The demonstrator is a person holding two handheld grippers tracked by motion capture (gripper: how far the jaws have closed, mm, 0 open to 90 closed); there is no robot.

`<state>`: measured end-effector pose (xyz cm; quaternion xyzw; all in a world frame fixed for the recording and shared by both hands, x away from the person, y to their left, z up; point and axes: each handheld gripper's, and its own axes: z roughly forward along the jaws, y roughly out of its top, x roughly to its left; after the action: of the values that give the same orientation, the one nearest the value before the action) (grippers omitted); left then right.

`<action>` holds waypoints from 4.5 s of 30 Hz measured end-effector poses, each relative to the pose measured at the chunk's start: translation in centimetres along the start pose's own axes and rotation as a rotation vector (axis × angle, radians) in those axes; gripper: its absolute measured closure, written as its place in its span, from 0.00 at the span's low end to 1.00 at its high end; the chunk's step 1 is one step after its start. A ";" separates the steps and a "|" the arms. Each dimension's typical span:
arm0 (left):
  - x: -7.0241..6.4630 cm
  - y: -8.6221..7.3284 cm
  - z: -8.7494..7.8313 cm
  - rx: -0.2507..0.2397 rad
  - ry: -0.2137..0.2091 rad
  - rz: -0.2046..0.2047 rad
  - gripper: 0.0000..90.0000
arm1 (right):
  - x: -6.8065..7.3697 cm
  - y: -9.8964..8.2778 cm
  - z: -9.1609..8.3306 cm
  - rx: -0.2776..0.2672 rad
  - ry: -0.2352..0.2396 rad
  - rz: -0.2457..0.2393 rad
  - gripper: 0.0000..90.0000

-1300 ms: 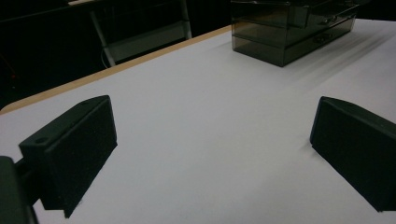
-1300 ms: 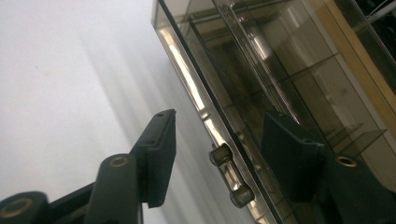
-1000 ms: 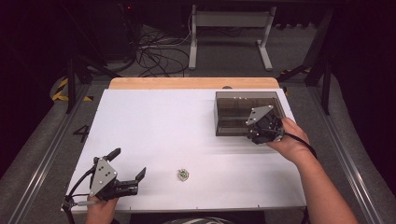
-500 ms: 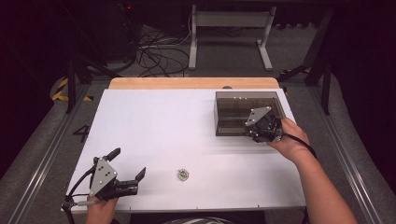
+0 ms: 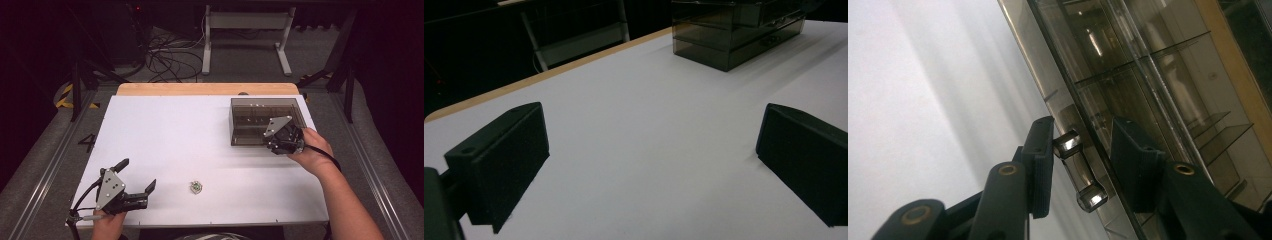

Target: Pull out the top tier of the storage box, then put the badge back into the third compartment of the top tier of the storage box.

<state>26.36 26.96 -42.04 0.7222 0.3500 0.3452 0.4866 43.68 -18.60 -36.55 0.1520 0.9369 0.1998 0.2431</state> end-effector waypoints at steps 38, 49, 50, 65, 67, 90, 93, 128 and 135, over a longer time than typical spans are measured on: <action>0.0 0.0 0.0 0.002 0.000 -0.002 0.01 | 2.4 -0.6 -1.5 0.031 0.035 -0.036 0.71; 0.0 0.0 0.1 0.002 -0.001 -0.002 0.01 | 2.5 -0.6 -1.5 0.029 0.041 -0.035 0.72; 0.0 0.0 0.1 0.002 -0.001 -0.003 0.01 | 2.5 -0.7 -1.4 0.030 0.043 -0.034 0.72; 0.0 0.0 0.0 0.003 0.000 0.000 0.01 | 2.4 -0.5 -1.8 -0.009 0.077 -0.013 0.57; 0.0 0.0 0.0 0.002 -0.001 -0.002 0.01 | 2.5 -0.4 -1.9 -0.027 0.076 -0.007 0.55; 0.1 0.0 0.1 -0.005 0.002 -0.004 0.01 | 3.9 2.6 -3.8 -0.298 0.132 0.124 0.12; 0.2 0.1 0.1 -0.005 0.001 -0.003 0.01 | 4.2 2.9 -3.9 -0.325 0.148 0.134 0.10; 0.1 0.1 0.0 -0.007 0.000 -0.005 0.01 | 8.3 6.8 -3.2 -0.469 0.256 0.195 0.07; 0.2 0.1 0.0 -0.009 0.001 -0.002 0.01 | 9.3 7.6 -2.2 -0.473 0.288 0.205 0.08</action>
<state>26.48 27.08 -41.95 0.7196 0.3493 0.3466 0.4900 36.20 -9.10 -35.03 0.1550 0.8689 0.4557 0.1151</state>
